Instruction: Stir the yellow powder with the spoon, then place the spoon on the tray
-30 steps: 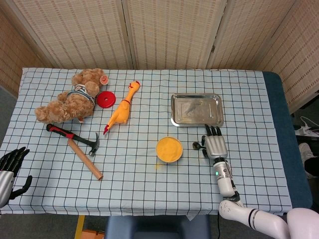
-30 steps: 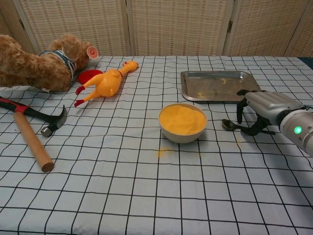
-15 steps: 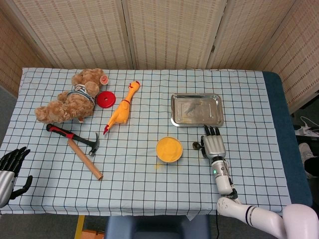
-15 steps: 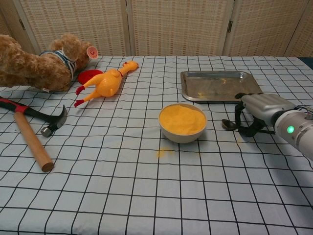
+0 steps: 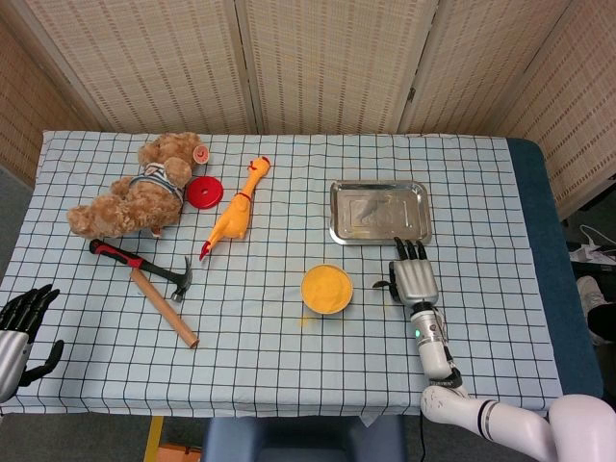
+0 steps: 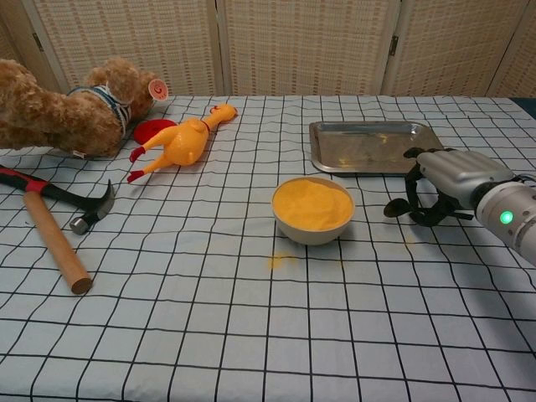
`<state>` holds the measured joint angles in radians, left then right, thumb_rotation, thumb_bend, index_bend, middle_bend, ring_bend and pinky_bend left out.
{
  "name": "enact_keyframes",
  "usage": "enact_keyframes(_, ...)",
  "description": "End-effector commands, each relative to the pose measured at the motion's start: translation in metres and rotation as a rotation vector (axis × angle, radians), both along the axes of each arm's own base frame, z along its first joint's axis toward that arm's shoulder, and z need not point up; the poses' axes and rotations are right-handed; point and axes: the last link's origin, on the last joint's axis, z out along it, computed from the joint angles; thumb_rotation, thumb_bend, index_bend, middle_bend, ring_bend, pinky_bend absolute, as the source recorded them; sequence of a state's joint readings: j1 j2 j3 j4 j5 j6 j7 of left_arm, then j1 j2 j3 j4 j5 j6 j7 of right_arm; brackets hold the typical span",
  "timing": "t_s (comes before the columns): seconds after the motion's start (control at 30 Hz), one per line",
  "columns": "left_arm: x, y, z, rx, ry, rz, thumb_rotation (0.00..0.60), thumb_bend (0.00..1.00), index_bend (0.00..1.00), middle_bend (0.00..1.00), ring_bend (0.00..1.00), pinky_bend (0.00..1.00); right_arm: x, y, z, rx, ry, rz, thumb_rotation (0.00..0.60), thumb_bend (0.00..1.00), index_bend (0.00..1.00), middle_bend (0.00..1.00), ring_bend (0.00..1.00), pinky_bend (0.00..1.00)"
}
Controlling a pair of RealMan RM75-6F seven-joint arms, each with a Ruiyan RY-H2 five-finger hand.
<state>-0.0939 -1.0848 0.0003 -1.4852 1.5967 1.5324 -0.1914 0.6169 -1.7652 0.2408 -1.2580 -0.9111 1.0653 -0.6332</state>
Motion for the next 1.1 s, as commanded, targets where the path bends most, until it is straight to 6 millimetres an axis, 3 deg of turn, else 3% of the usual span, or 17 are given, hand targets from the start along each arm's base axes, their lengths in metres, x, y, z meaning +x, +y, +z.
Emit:
enact_keyframes(0.03,0.0,0.0,0.0,-0.002,0.001,0.0,0.6,0.46,0.0,0.0,0.0,0.09,0.007,0.001,0.006,-0.016,-0.023,0.028,0.6,0.32,0.66,0.04,0.0,0.0)
enact_keyframes(0.33,0.001,0.0,-0.001,-0.007,0.002,0.0,0.6,0.46,0.0,0.0,0.0,0.09,0.045,-0.002,0.017,-0.041,-0.087,0.113,0.6,0.32,0.66,0.04,0.0,0.0)
enact_keyframes(0.6,0.002,-0.002,-0.001,-0.007,-0.005,-0.003,0.6,0.46,0.0,0.0,0.0,0.09,0.088,-0.01,-0.007,-0.003,-0.071,0.19,0.6,0.32,0.66,0.04,0.0,0.0)
enact_keyframes(0.73,0.002,-0.002,0.0,-0.007,-0.006,-0.003,0.6,0.46,0.0,0.0,0.0,0.09,0.095,-0.011,-0.013,0.004,-0.065,0.203,0.6,0.32,0.66,0.04,0.0,0.0)
enact_keyframes(0.83,0.002,-0.003,0.001,-0.008,-0.014,-0.005,0.6,0.46,0.0,0.0,0.0,0.09,0.114,-0.011,-0.028,0.017,-0.002,0.262,0.6,0.32,0.65,0.04,0.0,0.0)
enact_keyframes(1.1,0.002,-0.004,0.004,-0.012,-0.027,-0.013,0.6,0.46,0.0,0.0,0.0,0.09,0.12,-0.001,-0.037,0.027,0.089,0.295,0.6,0.32,0.58,0.04,0.0,0.0)
